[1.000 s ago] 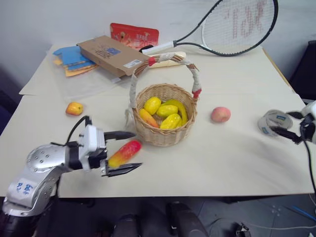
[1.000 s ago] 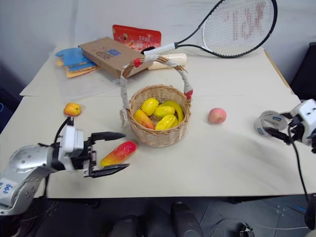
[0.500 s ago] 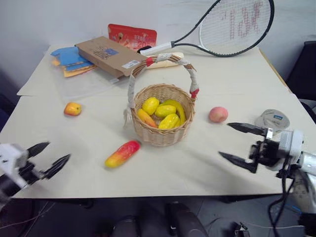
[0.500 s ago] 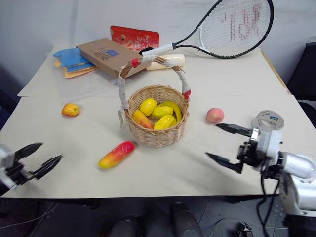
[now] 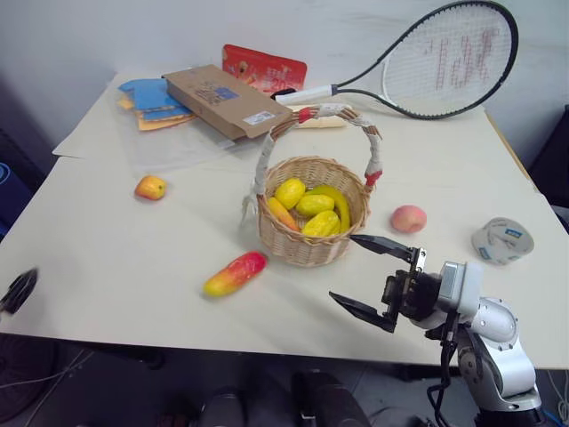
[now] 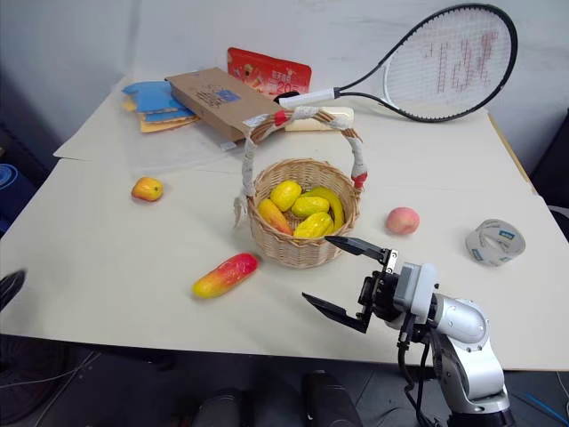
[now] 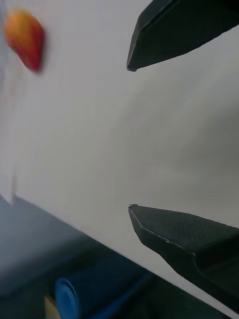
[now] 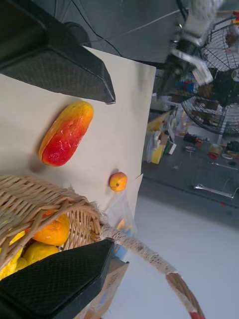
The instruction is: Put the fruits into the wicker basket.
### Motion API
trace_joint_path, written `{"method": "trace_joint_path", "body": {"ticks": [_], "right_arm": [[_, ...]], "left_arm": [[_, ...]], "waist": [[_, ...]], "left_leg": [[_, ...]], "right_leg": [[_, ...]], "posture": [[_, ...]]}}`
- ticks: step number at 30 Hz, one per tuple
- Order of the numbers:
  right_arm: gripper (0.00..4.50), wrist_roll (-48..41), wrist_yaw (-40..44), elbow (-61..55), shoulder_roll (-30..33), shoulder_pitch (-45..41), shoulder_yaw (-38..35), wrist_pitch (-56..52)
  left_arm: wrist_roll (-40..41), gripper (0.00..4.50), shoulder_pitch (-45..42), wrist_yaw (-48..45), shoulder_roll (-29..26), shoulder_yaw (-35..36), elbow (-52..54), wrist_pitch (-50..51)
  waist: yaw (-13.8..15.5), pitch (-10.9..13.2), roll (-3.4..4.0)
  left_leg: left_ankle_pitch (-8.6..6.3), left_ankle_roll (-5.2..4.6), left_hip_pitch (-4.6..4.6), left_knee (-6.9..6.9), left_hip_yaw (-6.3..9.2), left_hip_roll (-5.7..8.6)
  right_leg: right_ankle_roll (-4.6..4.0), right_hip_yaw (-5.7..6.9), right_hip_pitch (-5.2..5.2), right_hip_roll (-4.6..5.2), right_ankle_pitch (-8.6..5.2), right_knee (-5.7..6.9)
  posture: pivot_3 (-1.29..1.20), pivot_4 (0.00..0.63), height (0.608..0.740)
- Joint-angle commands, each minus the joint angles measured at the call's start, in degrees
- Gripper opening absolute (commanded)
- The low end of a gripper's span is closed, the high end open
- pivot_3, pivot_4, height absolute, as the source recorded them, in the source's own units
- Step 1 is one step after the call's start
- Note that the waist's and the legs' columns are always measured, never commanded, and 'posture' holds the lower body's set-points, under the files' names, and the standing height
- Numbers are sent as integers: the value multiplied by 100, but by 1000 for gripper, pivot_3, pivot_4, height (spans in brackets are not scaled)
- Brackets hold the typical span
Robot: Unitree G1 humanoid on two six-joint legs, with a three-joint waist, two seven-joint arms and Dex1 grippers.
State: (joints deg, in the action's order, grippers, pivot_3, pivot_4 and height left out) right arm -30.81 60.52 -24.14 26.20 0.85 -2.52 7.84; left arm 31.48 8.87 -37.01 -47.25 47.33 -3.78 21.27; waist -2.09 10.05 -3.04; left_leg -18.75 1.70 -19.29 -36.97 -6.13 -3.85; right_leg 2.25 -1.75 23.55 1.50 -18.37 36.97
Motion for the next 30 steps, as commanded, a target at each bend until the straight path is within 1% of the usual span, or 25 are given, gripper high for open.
{"method": "trace_joint_path", "body": {"ticks": [1, 3, 4, 5, 6, 8, 10, 13, 15, 17, 21, 25, 30], "right_arm": [[4452, -9, 15, -2, 53, -26, -10, 123], [4452, 0, 50, 68, 59, -52, 1, 159], [4452, 4, 74, 111, 61, -66, 7, 193], [4452, 15, 90, 154, 59, -83, 18, 225], [4452, 26, 101, 201, 53, -100, 25, 259], [4452, 61, 116, 310, 28, -143, 37, 332], [4452, 143, 140, 477, 0, -138, 56, 470], [4452, 243, 75, 639, -60, -85, 55, 644], [4452, 285, 76, 751, -81, -7, 46, 780], [4452, 312, 111, 828, -69, 103, 36, 917], [4452, 346, 114, 915, -58, 191, 65, 1061], [4452, 413, 52, 909, -52, 317, 75, 1164], [4452, 448, -149, 724, -10, 617, -37, 1215]], "left_arm": [[-99, 4500, -1137, -216, -652, -813, -258, 207], [-308, 4500, -1914, -240, -831, -1331, -768, 265], [-478, 4500, -2406, -223, -859, -1671, -1092, 263], [-656, 4500, -2877, -228, -867, -2014, -1400, 257], [-879, 4500, -3321, -197, -839, -2330, -1707, 173], [-1140, 4500, -4146, -271, -705, -2853, -2310, 307], [-1643, 4500, -5062, -216, -485, -3427, -3257, 94], [-2030, 4500, -6044, -175, -193, -3767, -4561, -338], [-2250, 4500, -6499, -146, -15, -3922, -5335, -669], [-2451, 4500, -6813, -101, 158, -4039, -5952, -1019], [-2672, 4500, -7164, 108, 422, -4046, -6714, -1268], [-2851, 4500, -7271, 382, 653, -4038, -7054, -1400], [-3013, 4500, -7354, 721, 814, -4003, -7219, -1473]], "waist": [[37, 4, 7], [49, 5, 9], [46, 6, 31], [38, 4, 51], [28, 5, 60], [35, 8, 63], [38, 8, 62], [38, 7, 57], [32, 4, 54], [44, 5, 54], [40, 6, 53], [55, 7, 50], [57, 7, 50]], "left_leg": [[1, -2, 2, 1, -4, 3], [6, -4, 0, -1, -3, 5], [8, -3, 0, 1, -7, 5], [10, -8, 1, 4, -14, 6], [19, -32, 2, 4, -23, 4], [19, -33, -3, 4, -36, 1], [20, -28, -16, -5, -44, -9], [21, -26, -39, -24, -68, 2], [30, -11, -59, -32, -69, 4], [36, -1, -101, -53, -76, 6], [34, -3, -105, -72, -84, 3], [32, -8, -106, -101, -81, 1], [27, -22, -99, -102, -77, 2]], "right_leg": [[0, 10, -3, 10, 0, 3], [6, 22, -4, 14, 3, 4], [11, 26, -5, 15, 6, 4], [33, 34, -4, 19, 19, 5], [48, 42, 0, 20, 27, 6], [47, 49, 12, 11, 26, 15], [49, 57, 22, -8, 27, 14], [52, 75, 36, -15, 27, 16], [56, 79, 62, -14, 29, 23], [58, 87, 114, -12, 31, 49], [61, 118, 119, -3, 31, 55], [68, 131, 112, 3, 35, 72], [75, 133, 104, 7, 40, 84]], "posture": [[0, 150, 740], [0, 150, 740], [0, 150, 740], [0, 150, 740], [0, 150, 740], [0, 150, 740], [0, 150, 740], [0, 150, 740], [0, 150, 740], [0, 150, 740], [0, 150, 740], [0, 150, 740], [0, 150, 740]]}}
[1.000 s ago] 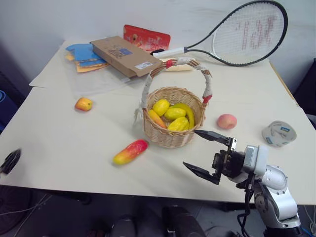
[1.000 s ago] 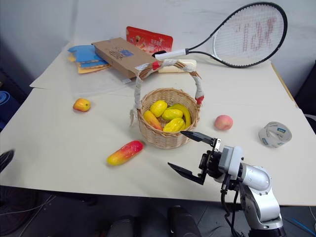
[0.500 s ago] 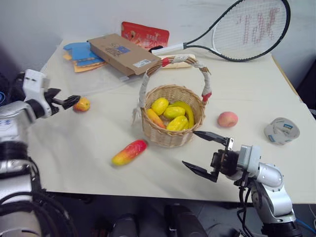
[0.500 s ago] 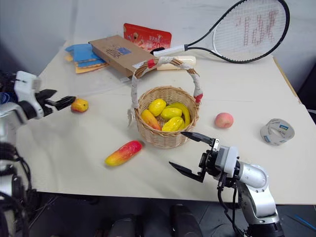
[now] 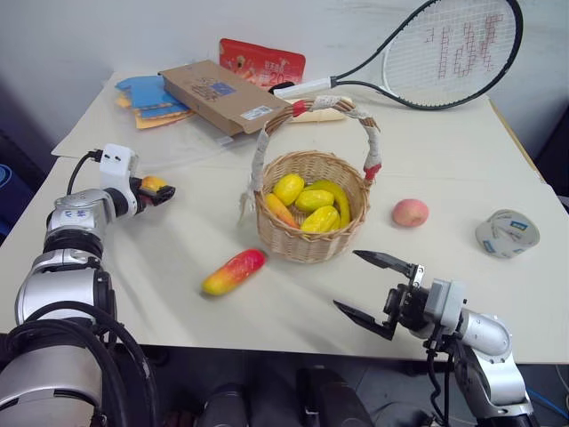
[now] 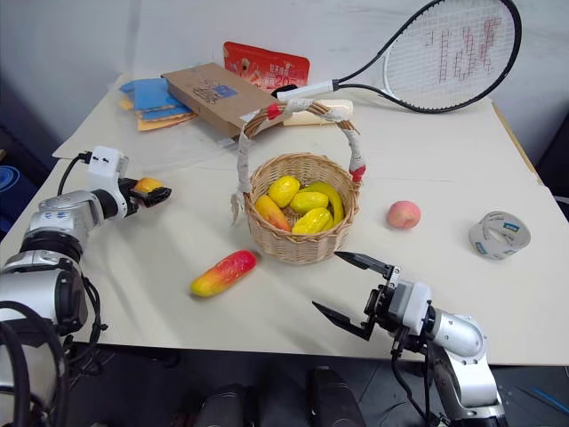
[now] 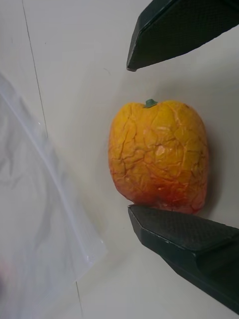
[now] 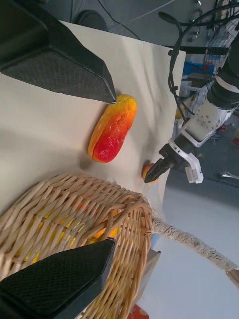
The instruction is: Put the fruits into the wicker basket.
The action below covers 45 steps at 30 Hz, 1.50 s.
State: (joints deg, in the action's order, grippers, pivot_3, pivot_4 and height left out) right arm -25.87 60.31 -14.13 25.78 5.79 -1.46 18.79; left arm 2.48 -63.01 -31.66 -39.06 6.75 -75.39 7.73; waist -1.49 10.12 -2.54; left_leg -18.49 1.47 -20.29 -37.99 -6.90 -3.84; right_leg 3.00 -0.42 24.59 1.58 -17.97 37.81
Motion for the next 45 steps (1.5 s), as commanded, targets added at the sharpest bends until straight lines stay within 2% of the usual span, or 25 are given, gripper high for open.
{"method": "trace_joint_path", "body": {"ticks": [1, 6, 9, 14, 16, 22, 25, 27, 28, 30, 32, 33, 35, 38, 41, 45], "right_arm": [[4452, -49, -159, -344, 53, 220, -162, 124], [4452, -28, -349, -561, 91, 454, -194, 75], [4500, 9, -488, -698, 99, 540, -202, 14], [4500, 48, -644, -783, 119, 572, -206, -28], [4500, 51, -675, -803, 131, 583, -203, -28], [4500, 13, -711, -684, 140, 628, -297, 83], [4500, -92, -690, -535, 162, 721, -510, 167], [4500, -128, -664, -471, 195, 795, -655, 203], [4500, -134, -661, -460, 200, 814, -687, 212], [4500, -161, -668, -295, 226, 887, -895, 271], [4500, -163, -652, -175, 247, 923, -1012, 322], [4500, -161, -681, -91, 229, 911, -1093, 361], [4500, -190, -828, 50, 159, 893, -1283, 409], [4500, -339, -1179, 90, 40, 926, -1640, 318], [4500, -355, -1238, -16, 62, 1054, -1733, 221], [4500, -311, -1311, -292, 39, 1212, -1658, 143]], "left_arm": [[-131, 4500, -177, 239, 30, 72, -78, -116], [-189, 4500, -234, 372, 121, 129, -143, -71], [-291, 3966, -243, 469, 105, 113, -159, -52], [-365, 2574, -191, 245, -48, 132, -115, -97], [-344, 2409, -182, 62, -139, 160, -72, -190], [231, 2402, -303, -2094, -751, 490, 623, -796], [804, 2402, 238, -4148, -1114, 409, 1961, -465], [1320, 2402, 815, -5312, -1368, 315, 3114, 265], [1472, 2402, 1009, -5525, -1442, 297, 3485, 574], [2154, 2402, 1757, -5944, -1738, 53, 5222, 1574], [2621, 2402, 2223, -6044, -1895, -9, 6385, 2302], [2903, 2402, 2384, -5875, -1820, -61, 7002, 2611], [3341, 2402, 2460, -5209, -1235, -111, 7832, 2798], [3421, 2402, 2142, -4010, -4, -185, 8216, 2731], [3086, 2402, 1830, -3177, 1003, -530, 8118, 2442], [1870, 2402, 1469, -2408, 1735, -1324, 7264, 1526]], "waist": [[-1, 0, 0], [-4, 0, 0], [-1, 0, 0], [-5, 0, 0], [-9, 0, 0], [-12, 1, -3], [-13, 1, -1], [-15, 0, 7], [-17, 1, 9], [-23, 2, 10], [-9, 1, 7], [2, 1, 6], [46, 0, 12], [143, -6, 28], [132, -6, 28], [91, -7, 31]], "left_leg": [[1, 1, 1, 0, 1, 1], [7, 14, 2, 0, 2, 1], [8, 15, 2, -1, 2, 2], [8, 15, 2, -1, 0, 4], [8, 17, 2, -1, 0, 5], [9, 19, -1, -2, -5, 5], [10, 22, -4, -3, -20, 5], [10, 21, 1, -3, -23, 2], [9, 20, 6, -3, -20, -1], [11, 16, 8, -6, -12, -2], [12, 15, 6, -7, 9, -23], [11, 12, 6, -8, 15, -23], [4, -11, 6, -10, 24, -12], [7, -24, 12, -17, 32, 7], [10, -24, 10, -21, 30, 13], [20, -4, 13, -17, 16, 23]], "right_leg": [[0, -1, 0, 0, 0, 2], [0, -1, 0, -1, 0, 2], [0, 0, 0, -1, 0, 3], [0, 0, -1, -1, 0, 3], [0, 0, 0, -5, 0, 3], [-1, 5, 1, -8, 0, 2], [-3, 10, 0, -9, -1, 0], [-7, 4, -5, -6, -4, 1], [-8, -1, -6, -4, -4, 2], [-8, -8, -7, -3, -5, 6], [-8, -49, -10, 2, -5, 10], [-8, -53, -13, 3, -4, 11], [-4, -54, -19, 9, -2, 10], [7, -57, -36, 21, 4, 5], [21, -79, -37, 3, 12, 3], [21, -102, -35, -19, 12, -4]], "posture": [[0, 150, 740], [0, 150, 740], [0, 150, 740], [0, 150, 740], [0, 150, 740], [0, 150, 740], [0, 150, 740], [0, 150, 740], [0, 150, 740], [0, 150, 740], [0, 150, 740], [0, 150, 740], [0, 150, 740], [0, 150, 740], [0, 150, 740], [0, 150, 740]]}}
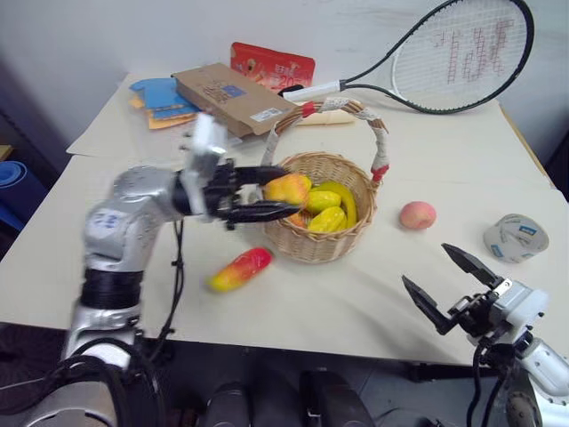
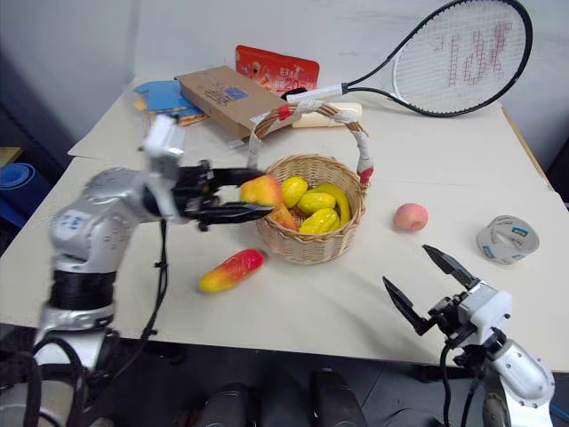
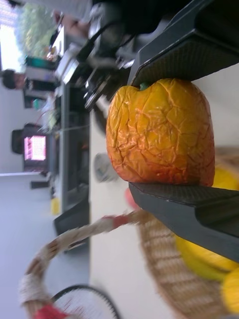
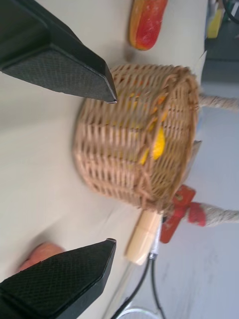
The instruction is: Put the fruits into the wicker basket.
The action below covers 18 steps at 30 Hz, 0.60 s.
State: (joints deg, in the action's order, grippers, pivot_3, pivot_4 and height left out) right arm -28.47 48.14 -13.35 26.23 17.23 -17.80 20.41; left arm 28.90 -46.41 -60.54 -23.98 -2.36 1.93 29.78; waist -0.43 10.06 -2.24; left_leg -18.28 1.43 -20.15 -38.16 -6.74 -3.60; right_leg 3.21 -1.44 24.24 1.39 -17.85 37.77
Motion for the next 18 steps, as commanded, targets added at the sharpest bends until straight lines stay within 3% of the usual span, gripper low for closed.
{"method": "trace_joint_path", "body": {"ticks": [1, 3, 10, 16, 18], "right_arm": [[4500, -30, -143, -456, -32, 83, 3, -39], [4500, 8, -258, -618, -82, 105, 62, -104], [4500, 125, -515, -958, -145, 171, 214, -262], [4500, -17, -245, -769, -2, -184, 390, -380], [4500, -50, -93, -560, 51, -497, 453, -398]], "left_arm": [[-924, 2402, -257, 571, 346, -515, -644, -815], [-1213, 2402, -404, 814, 507, -665, -993, -958], [-1209, 4463, -415, 821, 536, -598, -732, -940], [-489, 4463, 169, 427, -55, -50, 541, -666], [1, 4463, 753, 12, -590, 430, 978, -473]], "waist": [[-32, -1, 2], [-91, -1, 3], [-122, 0, 4], [-137, 1, 7], [-186, 0, 9]], "left_leg": [[0, 2, 0, 6, -1, 4], [0, 8, 1, 13, 5, 6], [-4, 30, 5, 10, 5, -13], [-6, 34, 7, 10, -1, -25], [-6, 33, 9, 10, -3, -31]], "right_leg": [[0, -17, 0, -6, 0, 1], [0, -38, -1, -20, 0, 4], [-1, -62, 23, -52, 0, 7], [-3, -72, 28, -57, 0, 10], [-3, -78, 27, -58, 1, 12]], "posture": [[0, 150, 740], [0, 150, 740], [0, 150, 740], [0, 150, 740], [0, 150, 740]]}}
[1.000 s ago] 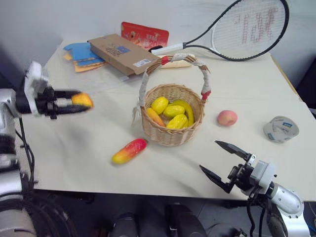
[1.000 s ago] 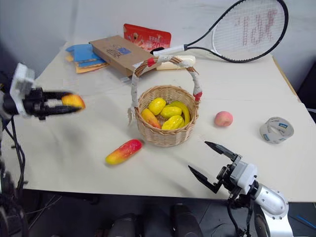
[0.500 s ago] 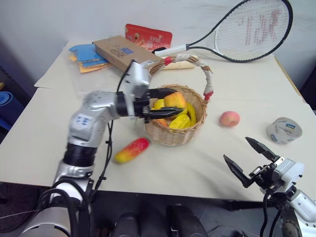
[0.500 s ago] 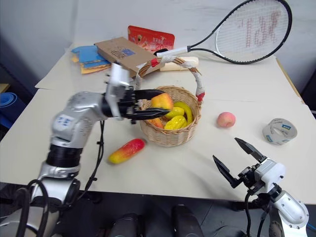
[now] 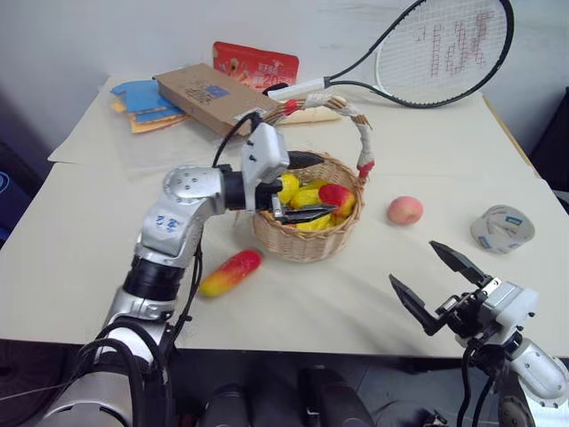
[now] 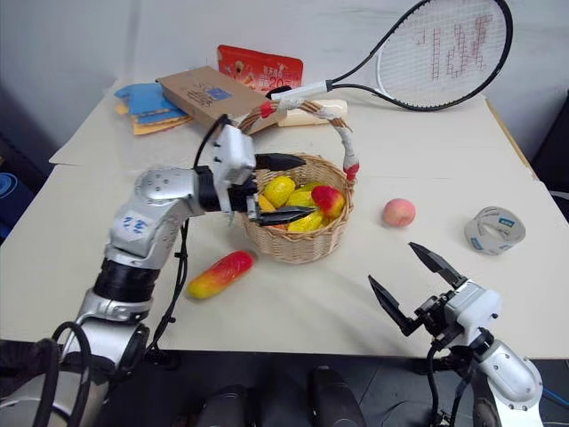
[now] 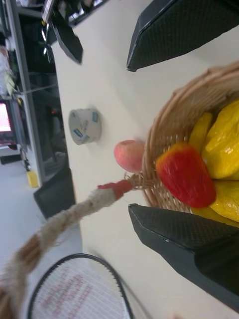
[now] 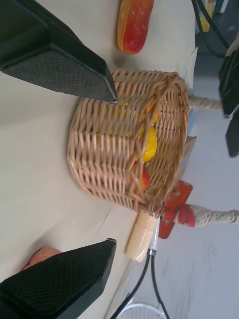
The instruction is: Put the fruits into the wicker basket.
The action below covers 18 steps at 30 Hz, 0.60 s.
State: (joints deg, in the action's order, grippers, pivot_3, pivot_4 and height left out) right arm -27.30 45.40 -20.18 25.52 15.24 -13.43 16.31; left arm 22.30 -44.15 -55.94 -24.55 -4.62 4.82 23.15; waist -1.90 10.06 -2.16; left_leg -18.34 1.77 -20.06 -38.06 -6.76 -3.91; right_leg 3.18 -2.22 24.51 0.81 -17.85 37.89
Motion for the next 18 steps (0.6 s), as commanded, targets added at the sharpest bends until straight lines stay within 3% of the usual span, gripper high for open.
{"method": "trace_joint_path", "body": {"ticks": [1, 5, 7, 13, 18], "right_arm": [[4500, -173, 274, 219, 152, -458, 56, 6], [4500, -136, 837, 359, 386, -774, 347, 69], [4500, -149, 937, 370, 404, -816, 438, 72], [4500, -61, 1119, 425, 392, -754, 692, 85], [4500, -45, 1248, 628, 372, -782, 692, 205]], "left_arm": [[790, 4463, 885, -738, -880, 899, 828, 121], [583, 4463, 2498, -1347, -2295, 1889, 789, -66], [534, 4463, 2988, -1333, -2588, 2154, 602, -139], [498, 4463, 3591, -850, -2555, 2178, 290, 158], [636, 4463, 3193, -271, -2088, 1349, 732, 1098]], "waist": [[-56, 0, 3], [-113, 4, 7], [-115, 6, 2], [46, 6, -1], [40, 5, -3]], "left_leg": [[-1, 2, 0, 6, 0, -7], [-5, 15, 39, 12, 7, -19], [-10, 15, 48, 25, 6, -21], [-43, -44, 52, 21, 7, 1], [-50, -58, 49, 20, 2, 15]], "right_leg": [[-1, -12, -1, -5, 0, 3], [-15, -22, -3, -20, -7, 8], [-22, -27, -4, -22, -12, 4], [-17, -21, -18, 7, -9, -9], [-11, -6, -19, 37, -5, -11]], "posture": [[0, 150, 740], [0, 150, 740], [0, 150, 740], [0, 150, 740], [0, 150, 740]]}}
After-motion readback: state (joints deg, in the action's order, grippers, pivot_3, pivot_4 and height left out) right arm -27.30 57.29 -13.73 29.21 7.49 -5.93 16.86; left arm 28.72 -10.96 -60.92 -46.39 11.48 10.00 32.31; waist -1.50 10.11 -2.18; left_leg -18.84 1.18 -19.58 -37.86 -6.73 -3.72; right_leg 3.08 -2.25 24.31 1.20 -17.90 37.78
